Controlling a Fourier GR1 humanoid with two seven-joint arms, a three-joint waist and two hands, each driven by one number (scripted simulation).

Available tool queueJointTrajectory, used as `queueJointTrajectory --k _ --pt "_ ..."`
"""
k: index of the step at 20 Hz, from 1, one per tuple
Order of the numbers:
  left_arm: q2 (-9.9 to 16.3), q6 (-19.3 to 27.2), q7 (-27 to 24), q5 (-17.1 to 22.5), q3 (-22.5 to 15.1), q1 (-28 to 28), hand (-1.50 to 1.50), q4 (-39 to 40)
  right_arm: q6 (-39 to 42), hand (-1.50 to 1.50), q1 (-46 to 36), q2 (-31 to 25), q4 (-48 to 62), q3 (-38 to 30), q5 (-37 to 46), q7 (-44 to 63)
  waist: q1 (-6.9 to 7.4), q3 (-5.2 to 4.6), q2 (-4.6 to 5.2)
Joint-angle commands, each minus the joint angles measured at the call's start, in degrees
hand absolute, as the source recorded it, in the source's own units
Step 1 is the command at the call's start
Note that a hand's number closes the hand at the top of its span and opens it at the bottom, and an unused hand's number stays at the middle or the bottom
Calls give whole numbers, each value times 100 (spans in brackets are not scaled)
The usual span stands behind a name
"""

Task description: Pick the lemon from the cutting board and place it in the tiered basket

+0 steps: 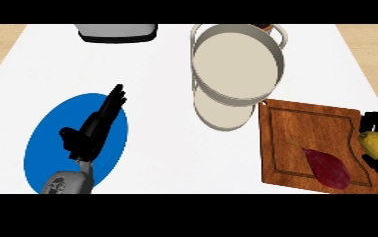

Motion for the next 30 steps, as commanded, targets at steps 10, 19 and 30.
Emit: queueJointTrajectory --k 10,19,30 --pt "-117 147 36 -125 -26 8 0 34 1586 150 -490 620 -2484 -1497 -2729 1092 -26 -12 -33" --pt "-54 -80 100 -85 -62 66 0 -119 2589 150 -1986 675 -3915 -1535 -4051 4217 69 -8 -22" --pt "-176 3 120 -196 -52 -165 0 78 1588 150 -4781 1487 -2422 304 -3340 6283 163 -7 15"
